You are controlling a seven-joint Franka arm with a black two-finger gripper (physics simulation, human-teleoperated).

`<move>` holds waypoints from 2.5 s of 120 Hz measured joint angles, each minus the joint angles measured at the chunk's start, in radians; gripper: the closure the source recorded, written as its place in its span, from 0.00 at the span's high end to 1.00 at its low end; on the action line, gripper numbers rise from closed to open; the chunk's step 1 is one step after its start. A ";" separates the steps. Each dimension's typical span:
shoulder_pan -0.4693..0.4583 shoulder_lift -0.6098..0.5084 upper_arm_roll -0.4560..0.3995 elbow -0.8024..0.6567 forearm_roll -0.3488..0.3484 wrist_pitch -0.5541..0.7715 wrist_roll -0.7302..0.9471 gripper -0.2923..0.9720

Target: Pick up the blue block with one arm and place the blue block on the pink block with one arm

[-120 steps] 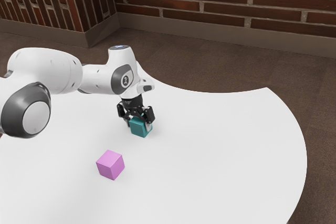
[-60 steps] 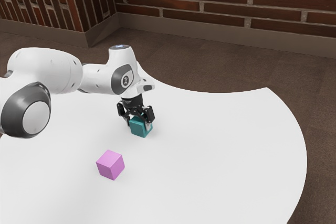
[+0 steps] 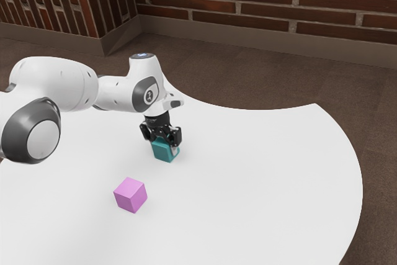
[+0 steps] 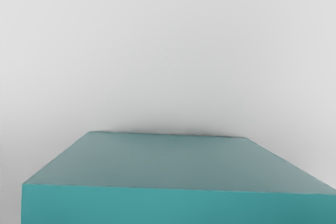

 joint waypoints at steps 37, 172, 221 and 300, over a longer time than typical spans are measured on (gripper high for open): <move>-0.008 -0.049 0.005 -0.025 0.007 -0.004 -0.015 0.50; -0.060 -0.740 -0.010 -0.883 0.157 0.220 -0.126 0.50; -0.063 -0.752 -0.010 -0.912 0.159 0.228 -0.164 0.50; -0.047 -0.723 -0.021 -0.897 0.178 0.268 -0.187 0.49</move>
